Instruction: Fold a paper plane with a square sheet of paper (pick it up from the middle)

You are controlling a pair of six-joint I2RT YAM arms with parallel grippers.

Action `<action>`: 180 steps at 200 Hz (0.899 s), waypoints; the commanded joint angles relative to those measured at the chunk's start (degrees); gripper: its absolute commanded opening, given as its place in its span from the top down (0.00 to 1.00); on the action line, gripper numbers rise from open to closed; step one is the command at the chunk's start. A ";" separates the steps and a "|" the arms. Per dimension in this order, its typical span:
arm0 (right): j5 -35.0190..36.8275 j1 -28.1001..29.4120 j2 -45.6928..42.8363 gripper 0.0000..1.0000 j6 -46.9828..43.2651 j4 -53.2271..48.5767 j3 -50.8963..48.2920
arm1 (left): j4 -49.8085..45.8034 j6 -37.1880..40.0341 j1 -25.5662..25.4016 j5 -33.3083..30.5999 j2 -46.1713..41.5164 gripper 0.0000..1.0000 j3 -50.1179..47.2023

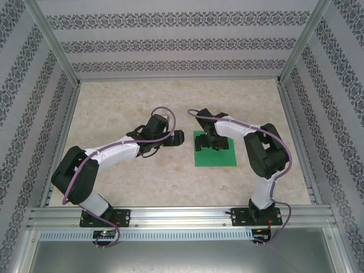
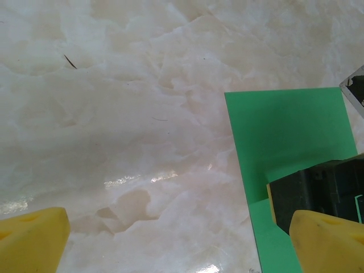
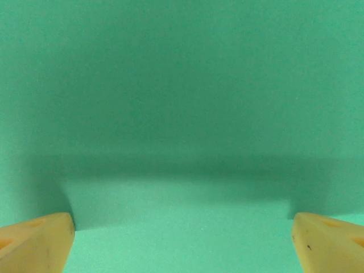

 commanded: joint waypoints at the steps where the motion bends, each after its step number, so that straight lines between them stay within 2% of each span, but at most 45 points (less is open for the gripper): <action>1: 1.64 0.48 -3.71 0.02 1.48 0.21 1.00 | -0.52 -0.23 -0.37 -1.08 -1.61 0.00 1.07; 25: -0.82 -2.55 -5.53 0.02 3.40 2.34 -0.35 | -0.42 0.21 -0.36 -0.80 -1.20 0.00 1.33; 49: -2.64 -4.29 -3.72 0.02 3.20 3.62 -0.50 | -0.13 0.29 -0.40 -0.21 -0.48 0.00 1.69; 107: -1.17 -2.50 2.65 0.02 3.20 2.83 1.02 | -0.09 0.41 -0.36 0.93 1.10 0.00 2.98; 180: -2.20 -2.40 3.64 0.03 2.53 4.25 -1.73 | -1.10 0.76 -0.36 0.50 0.58 0.00 3.40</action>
